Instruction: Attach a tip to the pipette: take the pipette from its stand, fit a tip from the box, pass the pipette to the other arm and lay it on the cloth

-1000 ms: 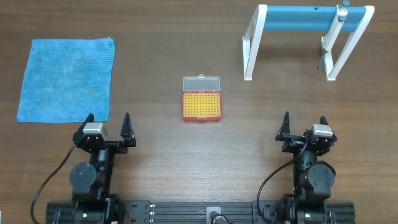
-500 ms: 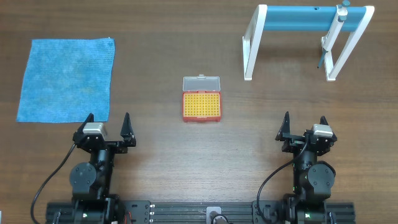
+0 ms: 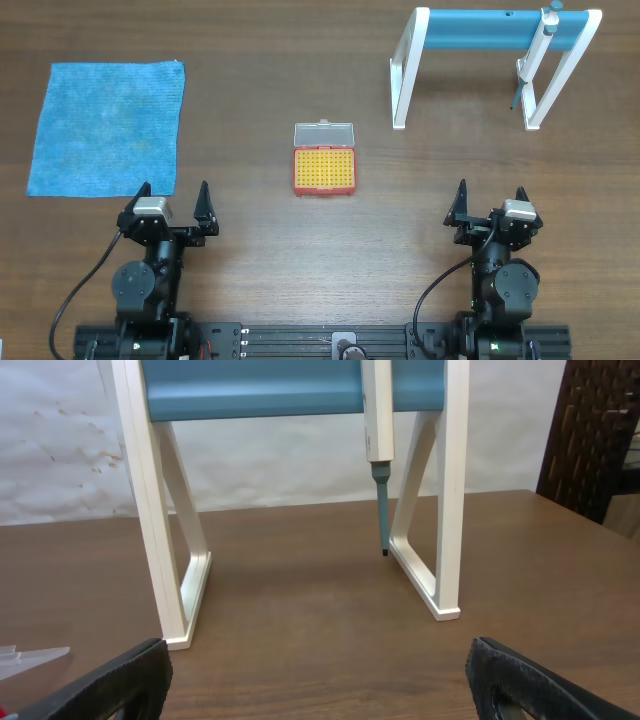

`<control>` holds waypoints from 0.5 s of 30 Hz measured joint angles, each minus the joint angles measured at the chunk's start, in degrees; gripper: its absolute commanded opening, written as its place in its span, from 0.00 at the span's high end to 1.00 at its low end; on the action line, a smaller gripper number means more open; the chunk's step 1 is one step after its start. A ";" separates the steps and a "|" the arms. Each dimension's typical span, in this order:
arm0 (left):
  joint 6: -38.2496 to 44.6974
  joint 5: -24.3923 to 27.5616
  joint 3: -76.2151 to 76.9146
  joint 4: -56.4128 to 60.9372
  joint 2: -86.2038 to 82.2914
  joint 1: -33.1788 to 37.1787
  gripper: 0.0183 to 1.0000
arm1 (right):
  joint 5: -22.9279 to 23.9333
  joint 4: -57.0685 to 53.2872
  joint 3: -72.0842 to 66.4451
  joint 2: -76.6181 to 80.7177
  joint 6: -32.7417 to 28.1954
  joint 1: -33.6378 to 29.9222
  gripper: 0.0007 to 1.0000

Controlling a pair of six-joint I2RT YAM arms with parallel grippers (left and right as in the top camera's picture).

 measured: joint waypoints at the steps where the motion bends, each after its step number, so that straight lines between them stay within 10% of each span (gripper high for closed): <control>1: 0.00 0.00 0.00 0.00 0.00 0.00 0.00 | 0.02 0.02 0.00 0.00 0.00 0.00 0.04; 15: 0.00 0.00 0.00 0.00 0.00 0.00 0.00 | 0.42 -0.17 0.24 0.00 -1.09 0.00 0.04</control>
